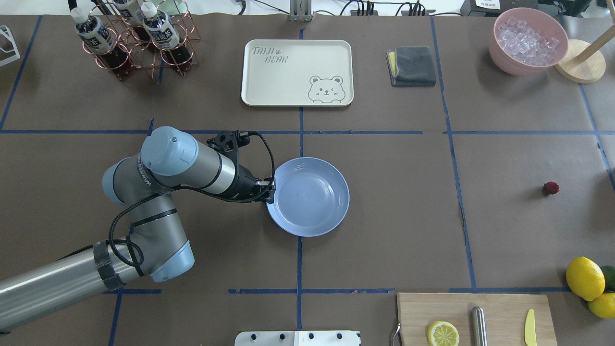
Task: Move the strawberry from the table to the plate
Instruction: 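Slide the light blue plate with the left gripper to the table center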
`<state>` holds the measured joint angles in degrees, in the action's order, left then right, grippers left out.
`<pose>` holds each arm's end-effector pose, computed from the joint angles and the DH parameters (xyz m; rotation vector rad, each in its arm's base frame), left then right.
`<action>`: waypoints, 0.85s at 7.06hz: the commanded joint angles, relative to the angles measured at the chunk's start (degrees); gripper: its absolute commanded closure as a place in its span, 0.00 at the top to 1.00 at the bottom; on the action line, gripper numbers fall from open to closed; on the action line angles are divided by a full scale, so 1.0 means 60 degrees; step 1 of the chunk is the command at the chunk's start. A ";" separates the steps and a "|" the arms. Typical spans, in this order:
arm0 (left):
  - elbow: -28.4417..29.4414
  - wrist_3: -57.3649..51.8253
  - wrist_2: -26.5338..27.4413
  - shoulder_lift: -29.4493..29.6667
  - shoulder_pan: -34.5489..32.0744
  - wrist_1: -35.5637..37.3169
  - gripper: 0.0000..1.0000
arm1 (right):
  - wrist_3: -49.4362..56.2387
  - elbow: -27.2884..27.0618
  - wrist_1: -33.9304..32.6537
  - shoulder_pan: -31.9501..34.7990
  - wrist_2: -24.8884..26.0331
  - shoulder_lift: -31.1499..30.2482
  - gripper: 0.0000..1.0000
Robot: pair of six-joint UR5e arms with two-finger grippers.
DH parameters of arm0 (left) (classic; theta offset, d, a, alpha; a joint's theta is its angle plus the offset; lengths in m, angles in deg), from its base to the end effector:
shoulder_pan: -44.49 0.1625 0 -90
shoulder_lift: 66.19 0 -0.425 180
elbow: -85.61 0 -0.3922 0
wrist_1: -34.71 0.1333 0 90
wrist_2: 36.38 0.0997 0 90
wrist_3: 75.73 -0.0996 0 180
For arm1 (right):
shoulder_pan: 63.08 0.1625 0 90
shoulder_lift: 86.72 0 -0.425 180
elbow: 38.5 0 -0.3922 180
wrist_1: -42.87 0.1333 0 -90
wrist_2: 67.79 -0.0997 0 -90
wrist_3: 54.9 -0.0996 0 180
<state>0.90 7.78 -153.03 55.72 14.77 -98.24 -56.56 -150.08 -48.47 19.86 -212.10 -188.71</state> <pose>0.5583 -0.4208 0.2852 -0.0158 1.2537 -0.0686 0.0022 -0.4088 0.5561 0.0608 -0.9544 -0.1552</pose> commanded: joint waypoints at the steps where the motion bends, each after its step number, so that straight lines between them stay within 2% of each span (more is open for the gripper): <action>1: 0.0099 -0.0045 0.0091 -0.0088 0.0045 -0.0151 0.04 | 0.0000 -0.0006 0.0005 -0.0025 0.0000 0.0020 1.00; 2: 0.0099 -0.0075 0.0091 -0.0118 0.0045 -0.0137 0.36 | -0.0015 -0.0020 0.0005 -0.0126 -0.0029 0.0035 1.00; 3: 0.0012 -0.0090 0.0091 -0.0118 -0.0027 -0.0122 0.61 | -0.0189 0.0037 0.0005 -0.0359 -0.0581 0.0035 1.00; 4: -0.0047 -0.0075 0.0091 -0.0118 -0.0202 -0.0122 0.81 | -0.0510 0.0038 0.0019 -0.0724 -0.0659 0.0021 1.00; 5: -0.0163 -0.0075 0.0091 -0.0118 -0.0407 -0.0122 0.83 | -0.1108 0.0096 0.0048 -0.1322 -0.0500 0.0035 1.00; 6: -0.0266 -0.0061 0.0076 -0.0118 -0.0510 -0.0122 0.83 | -0.1708 0.0155 0.0716 -0.1937 0.0618 0.0035 1.00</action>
<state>0.04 7.34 -152.50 55.02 12.69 -98.98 -62.74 -149.54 -47.23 12.43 -213.53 -188.53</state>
